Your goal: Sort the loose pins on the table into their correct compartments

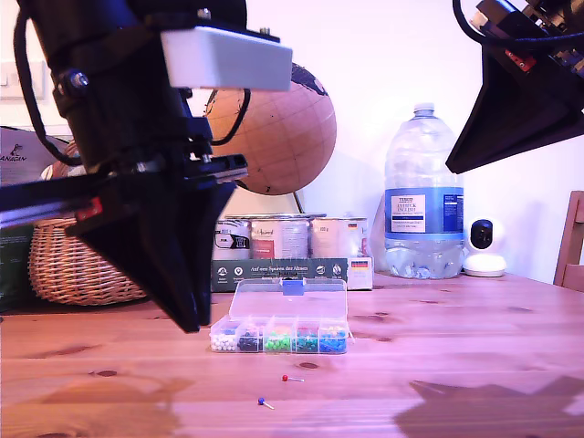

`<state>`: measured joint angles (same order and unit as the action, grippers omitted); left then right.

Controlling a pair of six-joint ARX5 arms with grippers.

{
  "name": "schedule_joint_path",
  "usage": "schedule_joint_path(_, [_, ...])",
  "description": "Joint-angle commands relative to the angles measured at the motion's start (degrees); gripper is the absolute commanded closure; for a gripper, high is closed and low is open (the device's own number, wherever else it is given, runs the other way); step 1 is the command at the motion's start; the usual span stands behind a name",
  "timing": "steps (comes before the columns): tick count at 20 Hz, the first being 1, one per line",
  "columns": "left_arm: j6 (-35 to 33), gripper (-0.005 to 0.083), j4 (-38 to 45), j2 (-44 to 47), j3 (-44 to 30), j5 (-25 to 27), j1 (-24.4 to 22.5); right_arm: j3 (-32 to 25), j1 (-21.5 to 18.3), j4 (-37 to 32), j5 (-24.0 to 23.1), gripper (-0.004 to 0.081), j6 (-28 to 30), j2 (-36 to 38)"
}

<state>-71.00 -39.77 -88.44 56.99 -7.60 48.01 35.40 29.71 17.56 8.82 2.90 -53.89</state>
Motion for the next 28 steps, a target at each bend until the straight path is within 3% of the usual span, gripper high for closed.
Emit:
schedule_joint_path(1, [-0.42, 0.0621, 1.2, -1.25, -0.39, -1.05, 0.0, -0.79, 0.17, -0.61, 0.22, 0.0783, 0.07, -0.33])
schedule_joint_path(28, [0.48, 0.0589, 4.79, -13.64, 6.45, -2.56, -0.28, -0.79, 0.17, -1.73, 0.22, 0.0783, 0.09, -0.33])
